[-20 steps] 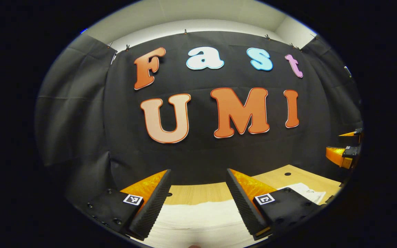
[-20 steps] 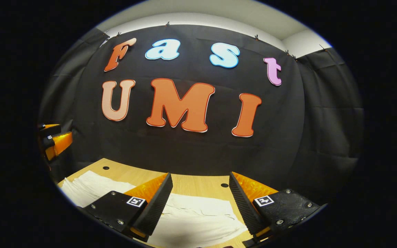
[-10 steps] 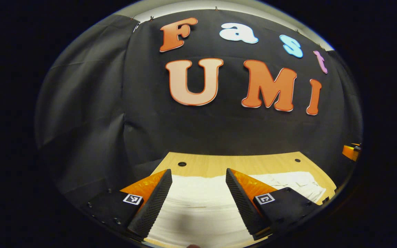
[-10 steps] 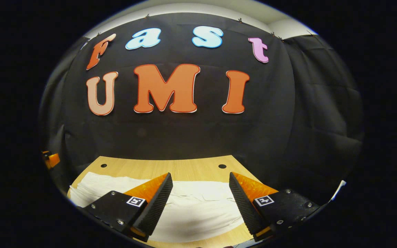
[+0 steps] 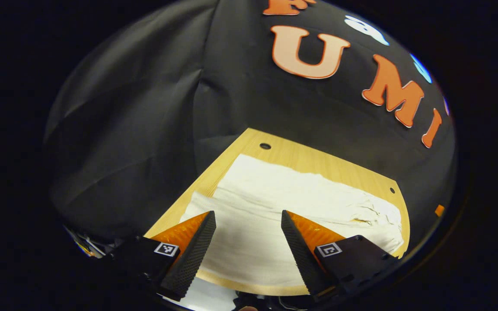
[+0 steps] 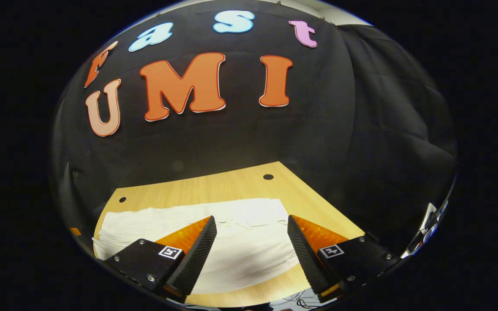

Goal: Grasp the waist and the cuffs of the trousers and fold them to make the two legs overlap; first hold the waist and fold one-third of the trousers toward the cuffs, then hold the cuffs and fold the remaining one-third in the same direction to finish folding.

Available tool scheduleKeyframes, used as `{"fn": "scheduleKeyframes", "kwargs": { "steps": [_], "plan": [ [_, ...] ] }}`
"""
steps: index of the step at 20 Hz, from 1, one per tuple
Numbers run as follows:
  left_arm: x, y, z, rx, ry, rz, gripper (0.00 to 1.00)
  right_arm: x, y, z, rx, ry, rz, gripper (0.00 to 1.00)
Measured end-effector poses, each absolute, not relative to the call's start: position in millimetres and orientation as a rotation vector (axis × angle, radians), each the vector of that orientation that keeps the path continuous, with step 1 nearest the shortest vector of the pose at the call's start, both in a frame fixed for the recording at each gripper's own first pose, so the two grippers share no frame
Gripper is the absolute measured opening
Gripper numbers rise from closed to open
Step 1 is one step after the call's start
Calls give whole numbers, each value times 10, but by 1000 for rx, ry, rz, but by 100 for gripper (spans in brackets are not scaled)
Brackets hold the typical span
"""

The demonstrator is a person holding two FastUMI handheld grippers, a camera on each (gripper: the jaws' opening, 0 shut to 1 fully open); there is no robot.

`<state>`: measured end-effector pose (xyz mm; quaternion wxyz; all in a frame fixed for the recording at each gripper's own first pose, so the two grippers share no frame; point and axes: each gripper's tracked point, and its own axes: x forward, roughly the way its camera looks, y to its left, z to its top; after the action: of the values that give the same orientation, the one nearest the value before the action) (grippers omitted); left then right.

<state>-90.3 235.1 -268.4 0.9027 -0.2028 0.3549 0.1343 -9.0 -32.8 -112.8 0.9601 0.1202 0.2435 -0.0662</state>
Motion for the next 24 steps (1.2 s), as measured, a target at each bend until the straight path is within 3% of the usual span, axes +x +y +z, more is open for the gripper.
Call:
{"fn": "scheduleKeyframes", "kwargs": {
  "steps": [13, 16, 24],
  "plan": [
    [-1709, 3005, -3895, -882, 964, 442, 96, -77, -469, -2016, 488, 788, -140, 97],
    [-1845, 3065, -4110, -973, 1017, 478, 100, -110, -545, -2267, 518, 863, -146, 99],
    [-1921, 3393, -4366, -1183, 1022, 585, 99, -44, -650, -2655, 526, 976, -146, 98]
  ]
}}
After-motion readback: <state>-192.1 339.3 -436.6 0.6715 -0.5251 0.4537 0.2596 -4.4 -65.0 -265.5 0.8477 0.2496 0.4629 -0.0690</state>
